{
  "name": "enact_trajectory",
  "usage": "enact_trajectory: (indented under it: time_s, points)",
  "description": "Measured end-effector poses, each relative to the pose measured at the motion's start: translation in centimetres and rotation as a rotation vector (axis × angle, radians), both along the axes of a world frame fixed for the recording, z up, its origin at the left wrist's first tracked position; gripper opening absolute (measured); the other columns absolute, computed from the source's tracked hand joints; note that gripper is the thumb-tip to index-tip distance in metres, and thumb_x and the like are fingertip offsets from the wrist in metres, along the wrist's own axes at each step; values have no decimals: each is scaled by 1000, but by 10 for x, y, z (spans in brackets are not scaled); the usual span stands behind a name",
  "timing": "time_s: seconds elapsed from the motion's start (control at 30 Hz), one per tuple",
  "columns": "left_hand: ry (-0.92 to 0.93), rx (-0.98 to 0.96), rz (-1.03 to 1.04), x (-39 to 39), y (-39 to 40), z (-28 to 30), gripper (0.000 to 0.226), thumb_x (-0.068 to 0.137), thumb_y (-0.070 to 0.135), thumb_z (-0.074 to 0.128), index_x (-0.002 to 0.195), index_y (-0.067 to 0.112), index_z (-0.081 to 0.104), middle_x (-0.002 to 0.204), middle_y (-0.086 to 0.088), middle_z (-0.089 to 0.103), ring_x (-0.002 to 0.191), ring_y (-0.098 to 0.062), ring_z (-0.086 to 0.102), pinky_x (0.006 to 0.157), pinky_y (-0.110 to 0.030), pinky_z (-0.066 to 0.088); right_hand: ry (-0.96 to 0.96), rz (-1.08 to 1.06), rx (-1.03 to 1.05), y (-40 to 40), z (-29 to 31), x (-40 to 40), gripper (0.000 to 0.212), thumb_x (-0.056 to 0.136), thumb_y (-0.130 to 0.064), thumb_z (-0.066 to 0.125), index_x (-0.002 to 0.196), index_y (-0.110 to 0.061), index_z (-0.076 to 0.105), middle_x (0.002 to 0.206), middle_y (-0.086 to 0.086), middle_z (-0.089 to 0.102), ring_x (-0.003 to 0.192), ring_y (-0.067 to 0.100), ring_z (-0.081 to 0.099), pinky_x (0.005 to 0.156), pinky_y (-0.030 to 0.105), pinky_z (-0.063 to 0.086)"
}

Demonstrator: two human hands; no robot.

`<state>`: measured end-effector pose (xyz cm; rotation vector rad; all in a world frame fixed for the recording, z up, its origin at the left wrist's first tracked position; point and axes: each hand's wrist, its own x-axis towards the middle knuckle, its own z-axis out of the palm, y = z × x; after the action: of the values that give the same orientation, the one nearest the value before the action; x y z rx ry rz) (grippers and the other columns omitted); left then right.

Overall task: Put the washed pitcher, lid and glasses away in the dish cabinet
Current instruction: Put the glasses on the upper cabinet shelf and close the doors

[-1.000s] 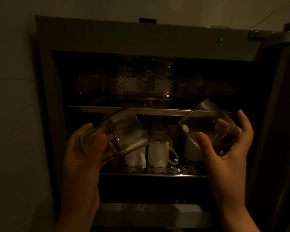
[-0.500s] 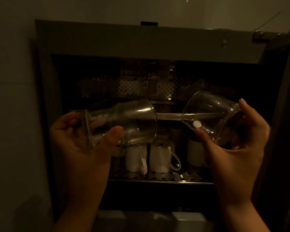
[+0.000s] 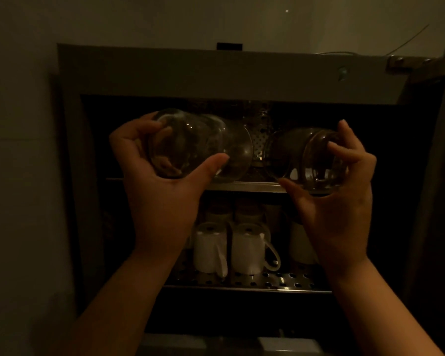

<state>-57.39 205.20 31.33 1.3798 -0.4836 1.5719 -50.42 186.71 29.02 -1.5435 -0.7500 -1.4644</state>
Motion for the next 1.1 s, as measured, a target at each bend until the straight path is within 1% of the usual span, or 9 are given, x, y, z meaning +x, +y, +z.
enact_trajectory:
  time_s: [0.1,0.27,0.37,0.57,0.67,0.87,0.97,1.03,1.1]
  points:
    - [6,54,-10,13,3,3,65,65,20,82,112,28,39,133,-9,44,120,-18,52,96,-34,48,-21,-42,-33,2,5,8,62,69,-20,78,118,-13,41,146,16,34,137,22,33,109,30,35]
    - [25,176,108,31,7,6,56,75,25,76,122,25,47,137,-5,40,128,-14,43,102,-22,40,-19,-96,-90,3,7,22,63,67,-13,81,119,-4,45,144,16,35,137,26,33,106,43,38]
    - [49,220,168,41,10,7,52,76,27,74,122,24,48,137,-10,38,129,-13,41,105,-28,41,16,-137,-117,3,10,27,64,67,-12,82,120,-4,46,145,16,35,137,27,32,105,47,39]
    - [71,272,255,56,18,14,52,77,27,76,122,25,50,137,-4,37,129,-8,39,104,-34,42,71,-161,-183,1,16,39,64,69,-17,80,123,-5,49,146,13,34,137,24,30,106,47,37]
    - [78,246,268,60,20,17,52,75,27,77,121,23,54,134,-2,33,125,-1,36,104,-30,42,73,-159,-199,0,19,42,63,71,-19,78,126,-6,49,146,12,35,137,23,30,107,47,37]
    - [160,277,312,70,29,18,52,73,27,79,120,26,57,126,3,30,120,-3,37,101,-6,33,67,-162,-243,0,21,44,61,74,-26,71,128,-6,49,145,12,37,135,23,34,107,43,38]
    - [216,255,286,76,31,19,52,73,28,79,120,26,58,124,5,33,112,5,38,95,1,29,99,-166,-267,2,24,48,64,75,-31,68,131,-8,47,144,10,38,134,24,36,104,45,40]
    - [258,238,275,78,32,21,52,73,30,79,121,27,59,122,7,35,108,7,41,95,0,30,125,-182,-279,3,25,49,65,76,-36,65,133,-10,47,143,10,39,133,24,37,104,44,41]
    - [288,235,288,79,33,22,53,72,33,79,122,27,60,119,8,37,109,1,44,97,-8,34,154,-190,-282,4,26,50,65,77,-39,63,133,-11,48,141,10,41,132,24,38,104,43,41]
